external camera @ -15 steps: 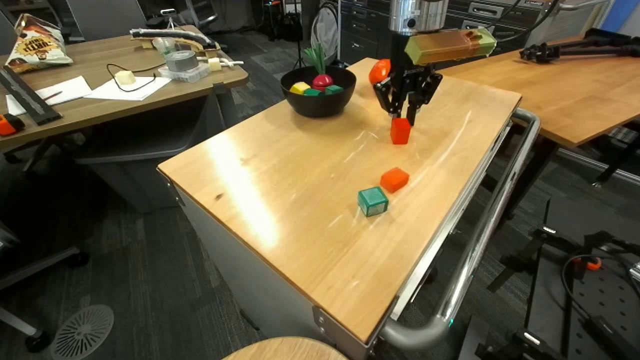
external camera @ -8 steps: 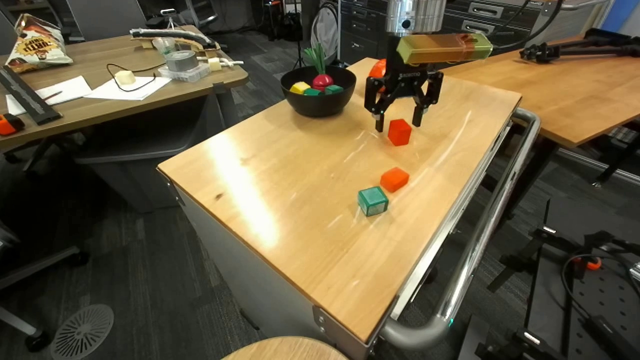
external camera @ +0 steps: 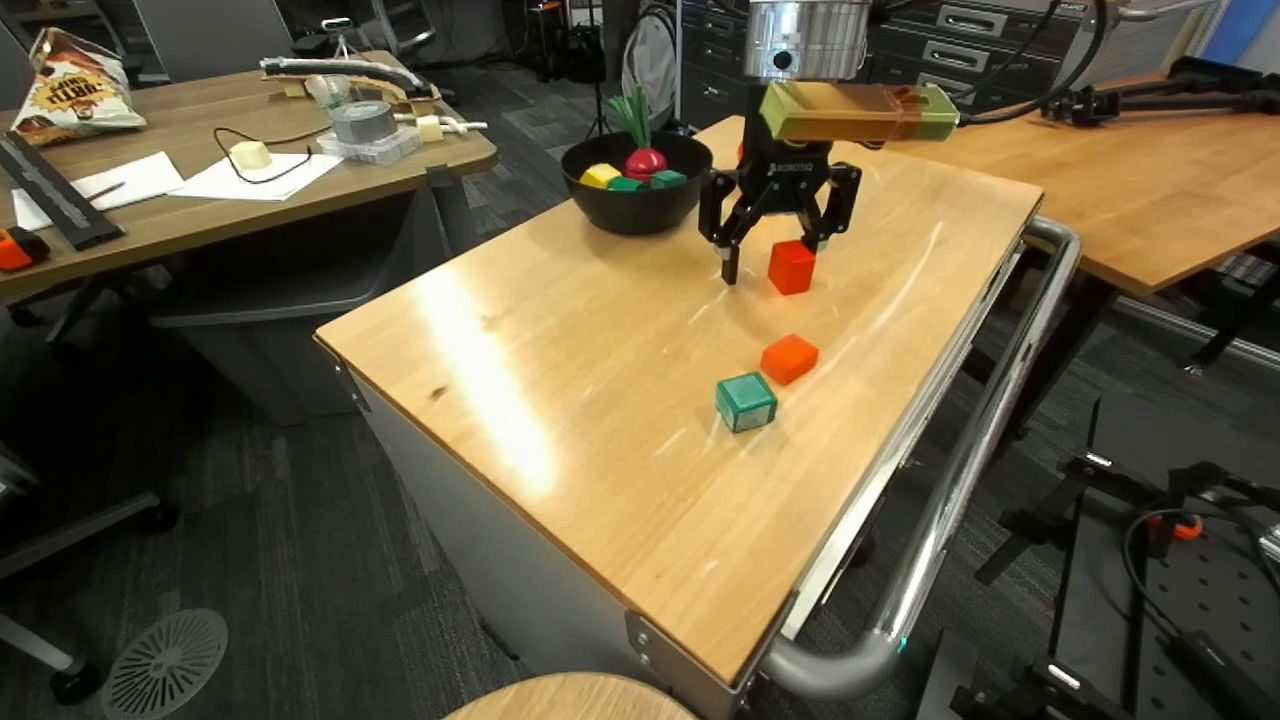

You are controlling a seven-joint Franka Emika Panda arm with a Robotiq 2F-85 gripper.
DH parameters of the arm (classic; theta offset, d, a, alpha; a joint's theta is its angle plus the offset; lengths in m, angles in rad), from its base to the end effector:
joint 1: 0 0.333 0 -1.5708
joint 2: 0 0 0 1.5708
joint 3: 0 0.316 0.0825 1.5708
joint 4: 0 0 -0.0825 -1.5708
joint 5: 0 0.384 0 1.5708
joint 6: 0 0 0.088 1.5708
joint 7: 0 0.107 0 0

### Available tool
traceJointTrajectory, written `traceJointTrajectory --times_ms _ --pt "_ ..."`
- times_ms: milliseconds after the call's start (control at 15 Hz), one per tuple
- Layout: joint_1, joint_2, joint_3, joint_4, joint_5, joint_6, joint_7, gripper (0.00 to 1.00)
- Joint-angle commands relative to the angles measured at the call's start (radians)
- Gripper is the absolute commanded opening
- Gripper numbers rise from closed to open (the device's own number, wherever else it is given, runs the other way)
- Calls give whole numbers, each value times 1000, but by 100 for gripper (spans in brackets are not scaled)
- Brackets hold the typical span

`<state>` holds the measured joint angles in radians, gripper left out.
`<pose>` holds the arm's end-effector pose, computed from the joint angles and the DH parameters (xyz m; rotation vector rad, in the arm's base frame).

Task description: Place the toys in the black bowl then put the apple at the left back corner of the trolley

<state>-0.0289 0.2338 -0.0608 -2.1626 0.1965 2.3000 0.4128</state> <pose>0.5503 -0.0452 0.2805 -2.8742 0.9519 0.1725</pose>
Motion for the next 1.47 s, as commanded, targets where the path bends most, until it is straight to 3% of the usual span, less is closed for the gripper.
traceJointTrajectory --times_ms 0,400,600,933,1067,1400 --pt "19 -8 -10 -6 -51 -26 41 51" --pt "15 -27 -18 -2 -108 -32 49 8" --pt "25 -52 -19 -6 -142 43 56 8" --pt "47 -144 -36 58 -354 122 133 8" --pt "43 -130 -26 126 -420 162 153 8" --pt "68 1 -28 248 -580 395 237 8"
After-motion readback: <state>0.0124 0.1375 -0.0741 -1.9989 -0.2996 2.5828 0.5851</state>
